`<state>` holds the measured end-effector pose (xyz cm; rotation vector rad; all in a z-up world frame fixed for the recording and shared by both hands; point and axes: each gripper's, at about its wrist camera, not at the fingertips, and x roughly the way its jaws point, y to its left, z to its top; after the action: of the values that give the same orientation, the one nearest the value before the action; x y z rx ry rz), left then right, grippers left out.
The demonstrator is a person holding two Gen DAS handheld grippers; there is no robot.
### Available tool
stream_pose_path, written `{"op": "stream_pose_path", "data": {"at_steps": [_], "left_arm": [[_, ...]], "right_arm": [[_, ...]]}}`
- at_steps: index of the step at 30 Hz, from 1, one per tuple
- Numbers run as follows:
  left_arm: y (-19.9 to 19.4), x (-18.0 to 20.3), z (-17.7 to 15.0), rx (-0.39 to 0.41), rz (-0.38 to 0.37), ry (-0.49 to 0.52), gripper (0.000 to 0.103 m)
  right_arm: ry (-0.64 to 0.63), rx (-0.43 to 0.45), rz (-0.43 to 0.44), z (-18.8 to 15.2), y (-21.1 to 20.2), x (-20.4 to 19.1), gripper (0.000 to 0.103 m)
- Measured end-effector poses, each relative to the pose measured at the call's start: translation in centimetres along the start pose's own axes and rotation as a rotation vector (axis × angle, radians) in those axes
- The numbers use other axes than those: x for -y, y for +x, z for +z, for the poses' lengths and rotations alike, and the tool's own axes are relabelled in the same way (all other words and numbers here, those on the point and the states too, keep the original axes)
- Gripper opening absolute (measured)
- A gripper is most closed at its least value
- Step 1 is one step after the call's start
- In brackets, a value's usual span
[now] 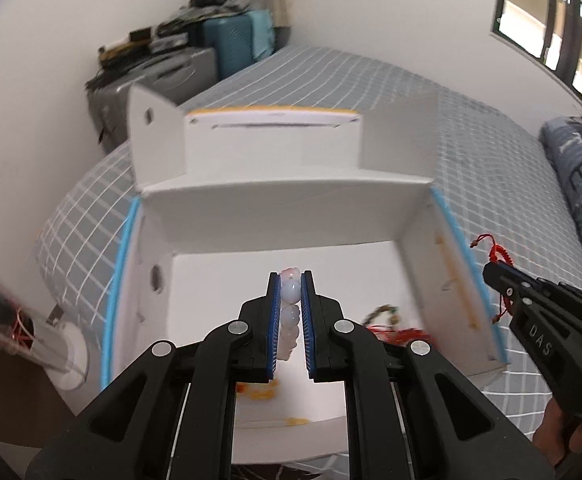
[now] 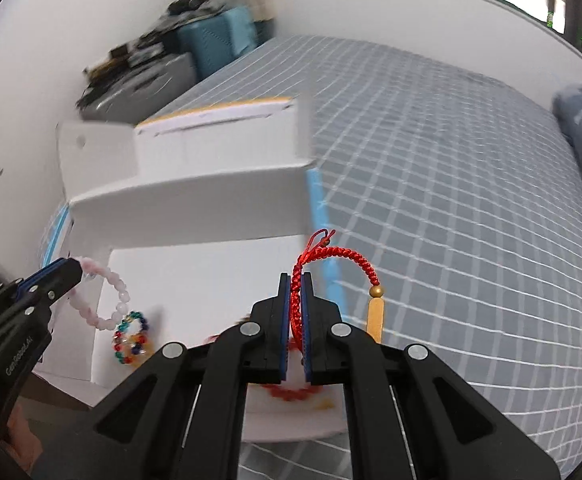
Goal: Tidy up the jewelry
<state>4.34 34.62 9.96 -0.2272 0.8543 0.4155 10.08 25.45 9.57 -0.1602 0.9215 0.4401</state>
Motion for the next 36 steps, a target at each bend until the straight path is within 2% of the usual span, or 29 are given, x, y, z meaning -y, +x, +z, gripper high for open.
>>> {"op": "stream_pose_path", "data": {"at_steps": [4, 10, 19, 21, 22, 23, 25, 27, 28, 29, 31, 32, 36], "left_arm": [[2.2, -2.3, -0.6, -0.046, 0.018, -0.023, 0.01], [5.4, -3.6, -1.6, -0.12, 0.064, -0.012, 0.01], [6.5, -4.2, -2.2, -0.147, 0.056, -0.017, 0.012], [6.1, -4.2, -2.2, -0.141, 0.059, -0.023, 0.012], [6.0, -4.2, -2.2, -0.14, 0.06, -0.024, 0.014], [5.8, -4.2, -2.2, -0.137, 0.064, -0.024, 0.018], [5.1, -4.3, -2.4, -0.113, 0.09, -0.02, 0.043], [4.0, -4.3, -2.5, -0.075, 0.109, -0.02, 0.056], [3.3, -4.2, -2.6, -0.056, 0.115, -0.021, 0.061], [2.7, -4.2, -2.8, -0.041, 0.119, -0.021, 0.063], [1.6, -4.2, -3.1, -0.013, 0.129, -0.021, 0.077], [1.1, -4.1, -3.3, 0.003, 0.131, -0.022, 0.079], [-1.2, -4.1, -4.1, 0.063, 0.135, -0.037, 0.093]], "right_arm": [[-0.03, -0.056, 0.026, -0.3, 2.8, -2.2, 0.004], [-0.032, -0.146, 0.03, -1.0, 6.3, -3.0, 0.005], [-0.018, -0.181, 0.04, -1.4, 7.5, -2.8, 0.008], [-0.03, -0.173, 0.047, -1.3, 7.4, -3.1, 0.017], [-0.03, -0.163, 0.049, -1.3, 7.2, -3.2, 0.032], [-0.029, -0.146, 0.05, -1.3, 6.9, -3.2, 0.044], [-0.027, -0.124, 0.055, -1.3, 6.1, -3.2, 0.049], [-0.025, -0.098, 0.067, -1.4, 5.0, -3.0, 0.059], [-0.023, -0.081, 0.063, -1.4, 4.5, -2.9, 0.068], [-0.02, -0.059, 0.058, -1.5, 3.7, -2.7, 0.074], [-0.012, -0.029, 0.063, -1.7, 2.5, -2.4, 0.081], [-0.008, -0.014, 0.067, -1.9, 1.9, -2.2, 0.086], [-0.001, 0.065, 0.049, -2.9, -1.0, -1.2, 0.094]]}}
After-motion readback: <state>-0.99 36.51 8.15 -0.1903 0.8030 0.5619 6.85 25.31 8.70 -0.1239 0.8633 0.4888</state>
